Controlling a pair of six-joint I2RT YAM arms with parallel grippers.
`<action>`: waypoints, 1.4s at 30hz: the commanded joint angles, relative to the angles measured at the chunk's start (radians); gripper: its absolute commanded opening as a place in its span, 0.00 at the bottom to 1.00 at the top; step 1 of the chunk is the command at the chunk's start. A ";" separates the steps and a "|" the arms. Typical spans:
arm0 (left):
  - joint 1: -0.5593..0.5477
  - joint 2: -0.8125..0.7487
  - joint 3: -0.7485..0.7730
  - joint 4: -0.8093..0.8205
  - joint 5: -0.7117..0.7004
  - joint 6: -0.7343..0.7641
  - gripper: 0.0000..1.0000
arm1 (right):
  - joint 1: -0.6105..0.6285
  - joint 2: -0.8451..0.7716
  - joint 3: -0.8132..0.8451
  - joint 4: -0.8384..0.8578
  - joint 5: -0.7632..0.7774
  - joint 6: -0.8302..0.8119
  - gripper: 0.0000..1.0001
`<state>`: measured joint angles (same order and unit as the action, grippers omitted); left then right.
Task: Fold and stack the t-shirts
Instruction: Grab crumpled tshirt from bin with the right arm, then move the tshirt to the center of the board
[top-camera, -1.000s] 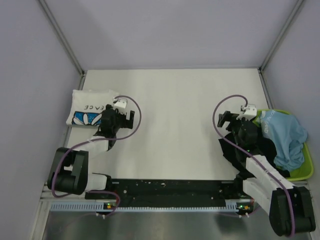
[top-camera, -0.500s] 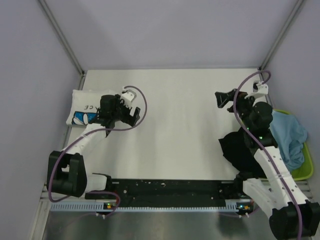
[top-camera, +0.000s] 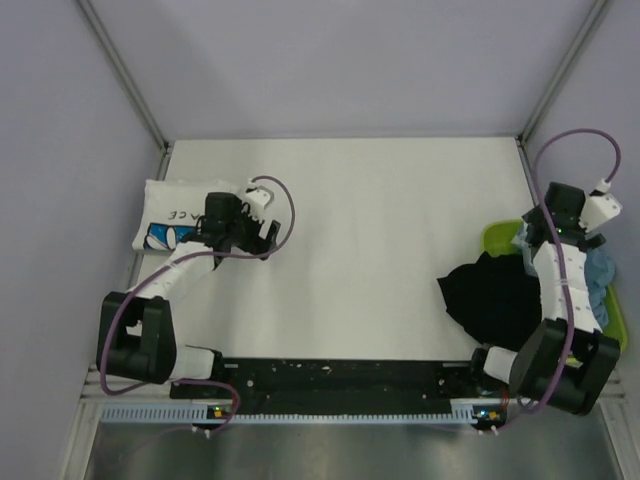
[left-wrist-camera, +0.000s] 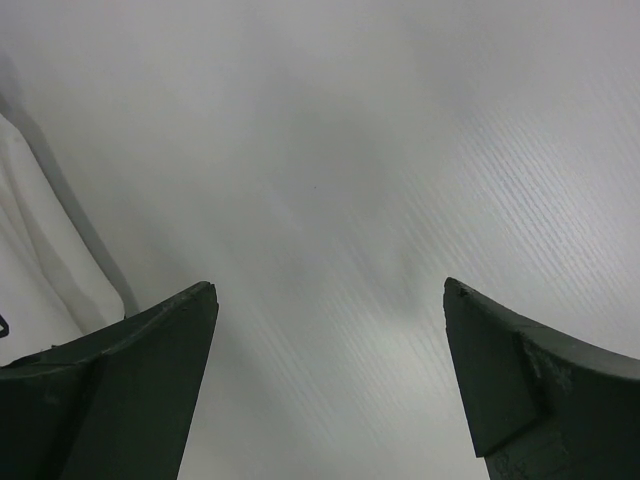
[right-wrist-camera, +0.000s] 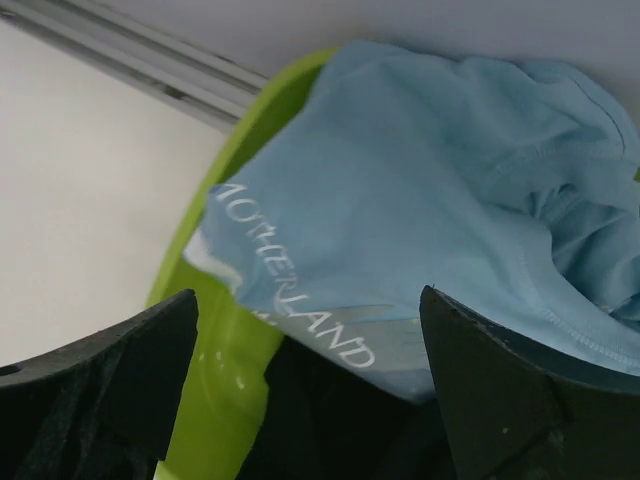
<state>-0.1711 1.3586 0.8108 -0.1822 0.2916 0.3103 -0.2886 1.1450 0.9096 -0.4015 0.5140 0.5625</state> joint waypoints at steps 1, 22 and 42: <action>-0.001 0.011 0.039 0.004 -0.014 0.012 0.97 | -0.087 0.148 0.006 -0.020 -0.037 0.062 0.93; 0.001 0.016 0.068 -0.020 -0.023 0.019 0.96 | -0.153 -0.166 0.038 0.026 0.072 -0.085 0.00; 0.007 -0.032 0.240 -0.083 -0.232 0.066 0.98 | 0.001 -0.194 0.630 0.394 -0.899 -0.173 0.00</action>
<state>-0.1711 1.3567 0.9825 -0.2718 0.1577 0.3653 -0.3916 0.8982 1.4471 -0.2031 -0.0368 0.2817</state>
